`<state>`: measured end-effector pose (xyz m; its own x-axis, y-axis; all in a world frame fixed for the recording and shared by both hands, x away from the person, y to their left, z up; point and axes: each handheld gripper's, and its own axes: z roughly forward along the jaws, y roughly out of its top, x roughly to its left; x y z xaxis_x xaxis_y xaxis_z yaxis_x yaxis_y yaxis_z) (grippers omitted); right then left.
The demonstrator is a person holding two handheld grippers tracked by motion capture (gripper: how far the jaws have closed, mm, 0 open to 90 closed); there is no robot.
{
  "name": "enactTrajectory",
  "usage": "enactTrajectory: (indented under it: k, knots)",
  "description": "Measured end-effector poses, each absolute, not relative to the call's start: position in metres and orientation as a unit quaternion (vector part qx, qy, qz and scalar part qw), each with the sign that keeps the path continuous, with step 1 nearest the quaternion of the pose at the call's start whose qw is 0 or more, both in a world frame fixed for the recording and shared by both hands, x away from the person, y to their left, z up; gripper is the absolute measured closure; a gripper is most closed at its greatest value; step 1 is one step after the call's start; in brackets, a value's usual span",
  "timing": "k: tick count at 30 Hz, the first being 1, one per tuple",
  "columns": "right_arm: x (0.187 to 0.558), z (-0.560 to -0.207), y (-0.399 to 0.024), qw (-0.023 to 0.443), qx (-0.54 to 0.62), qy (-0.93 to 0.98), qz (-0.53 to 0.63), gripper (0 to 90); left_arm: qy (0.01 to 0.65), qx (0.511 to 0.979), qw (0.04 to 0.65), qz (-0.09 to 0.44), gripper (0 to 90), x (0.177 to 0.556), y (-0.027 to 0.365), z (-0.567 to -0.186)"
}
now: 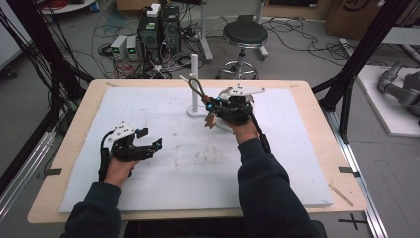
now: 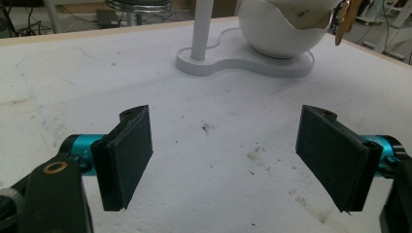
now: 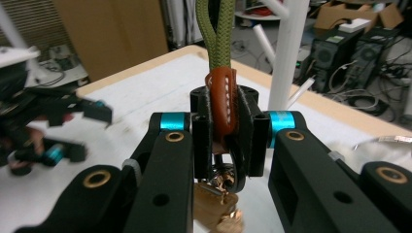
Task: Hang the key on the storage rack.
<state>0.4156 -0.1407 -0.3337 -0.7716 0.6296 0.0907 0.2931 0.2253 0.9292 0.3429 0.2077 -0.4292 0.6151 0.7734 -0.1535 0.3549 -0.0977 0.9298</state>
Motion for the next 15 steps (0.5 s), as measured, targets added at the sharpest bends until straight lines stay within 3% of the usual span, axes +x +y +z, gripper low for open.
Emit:
enactTrajectory:
  k: [15]
  knots:
    - [0.447, -0.334, -0.107, 0.202, 0.361, 0.760, 0.502, 78.9, 0.394, 0.715, 0.545, 0.189, 20.9, 0.343, 0.208, -0.430]
